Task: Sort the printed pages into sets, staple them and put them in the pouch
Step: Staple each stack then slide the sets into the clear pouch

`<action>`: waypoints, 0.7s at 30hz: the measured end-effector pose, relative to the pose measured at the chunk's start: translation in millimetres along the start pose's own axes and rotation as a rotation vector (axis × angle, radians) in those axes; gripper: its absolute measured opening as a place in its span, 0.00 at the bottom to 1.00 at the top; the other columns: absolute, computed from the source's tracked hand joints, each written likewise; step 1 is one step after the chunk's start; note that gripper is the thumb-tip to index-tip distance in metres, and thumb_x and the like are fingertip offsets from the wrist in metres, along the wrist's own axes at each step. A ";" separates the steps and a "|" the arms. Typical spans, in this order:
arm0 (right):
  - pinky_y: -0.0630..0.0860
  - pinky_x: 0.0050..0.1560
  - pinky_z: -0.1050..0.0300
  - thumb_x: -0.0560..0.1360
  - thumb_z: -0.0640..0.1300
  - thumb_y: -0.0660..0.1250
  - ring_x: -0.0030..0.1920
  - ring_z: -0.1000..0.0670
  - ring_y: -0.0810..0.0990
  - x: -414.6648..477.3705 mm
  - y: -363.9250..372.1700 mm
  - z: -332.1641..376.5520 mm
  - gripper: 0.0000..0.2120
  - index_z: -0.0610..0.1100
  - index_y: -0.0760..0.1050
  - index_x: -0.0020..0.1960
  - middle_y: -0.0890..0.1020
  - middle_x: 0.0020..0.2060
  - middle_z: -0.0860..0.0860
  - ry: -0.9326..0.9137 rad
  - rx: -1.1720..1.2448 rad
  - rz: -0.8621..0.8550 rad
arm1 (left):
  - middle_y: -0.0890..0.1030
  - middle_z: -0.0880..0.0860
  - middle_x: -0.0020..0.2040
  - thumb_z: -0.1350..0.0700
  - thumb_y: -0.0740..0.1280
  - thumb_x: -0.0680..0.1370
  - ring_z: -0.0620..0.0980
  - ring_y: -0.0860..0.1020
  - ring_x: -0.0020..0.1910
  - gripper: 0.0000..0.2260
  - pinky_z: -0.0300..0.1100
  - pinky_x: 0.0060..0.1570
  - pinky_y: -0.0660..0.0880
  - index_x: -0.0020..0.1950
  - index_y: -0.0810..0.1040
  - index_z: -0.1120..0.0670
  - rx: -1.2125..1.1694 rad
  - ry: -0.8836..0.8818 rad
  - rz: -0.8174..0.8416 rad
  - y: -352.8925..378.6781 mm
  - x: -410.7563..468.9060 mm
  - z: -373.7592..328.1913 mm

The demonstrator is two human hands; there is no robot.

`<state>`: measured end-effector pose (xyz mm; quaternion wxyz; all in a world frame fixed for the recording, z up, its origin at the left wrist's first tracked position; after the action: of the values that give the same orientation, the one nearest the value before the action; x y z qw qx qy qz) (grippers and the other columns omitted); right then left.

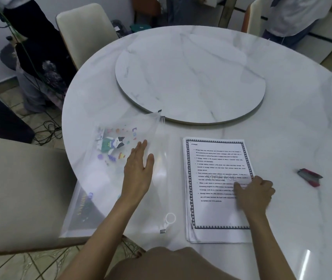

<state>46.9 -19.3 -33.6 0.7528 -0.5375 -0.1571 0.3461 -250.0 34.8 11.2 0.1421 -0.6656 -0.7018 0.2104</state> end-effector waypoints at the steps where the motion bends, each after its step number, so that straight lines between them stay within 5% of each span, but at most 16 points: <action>1: 0.66 0.59 0.44 0.70 0.45 0.72 0.62 0.34 0.64 1.6 0.4 -0.5 0.30 0.29 0.64 0.63 0.65 0.61 0.32 0.028 -0.011 0.003 | 0.61 0.49 0.75 0.53 0.55 0.81 0.47 0.58 0.75 0.20 0.50 0.74 0.55 0.74 0.60 0.49 0.000 0.002 0.000 0.1 -0.1 -0.3; 15: 0.68 0.62 0.46 0.65 0.50 0.76 0.64 0.36 0.68 30.6 -12.9 -4.6 0.36 0.33 0.66 0.64 0.68 0.63 0.35 0.215 0.057 0.286 | 0.62 0.50 0.75 0.53 0.56 0.81 0.48 0.59 0.74 0.20 0.53 0.73 0.56 0.74 0.61 0.50 -0.003 -0.011 0.028 10.6 -0.2 -1.8; 18: 0.70 0.57 0.48 0.67 0.46 0.74 0.62 0.37 0.69 33.4 -17.0 -8.8 0.31 0.34 0.66 0.64 0.69 0.62 0.36 0.214 0.092 0.285 | 0.62 0.50 0.75 0.54 0.56 0.81 0.48 0.59 0.74 0.20 0.52 0.73 0.56 0.74 0.61 0.51 -0.005 -0.002 0.028 10.4 0.5 -1.9; 21: 0.69 0.46 0.56 0.70 0.37 0.70 0.49 0.43 0.74 33.1 -23.0 -12.5 0.21 0.33 0.70 0.60 0.77 0.55 0.38 0.156 0.286 0.277 | 0.62 0.50 0.75 0.54 0.56 0.81 0.49 0.59 0.74 0.20 0.52 0.73 0.56 0.74 0.61 0.51 -0.006 -0.005 0.027 10.7 1.0 -1.9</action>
<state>86.1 -9.4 -21.7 0.7766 -0.4667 0.0278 0.4222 -239.8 36.2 7.6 0.1355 -0.6750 -0.6936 0.2119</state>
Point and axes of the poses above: each hand's wrist, its own x-axis towards the middle knuckle, its own y-axis out of the palm, z = x × y, the point moved 3 cm from there along x, towards the middle knuckle
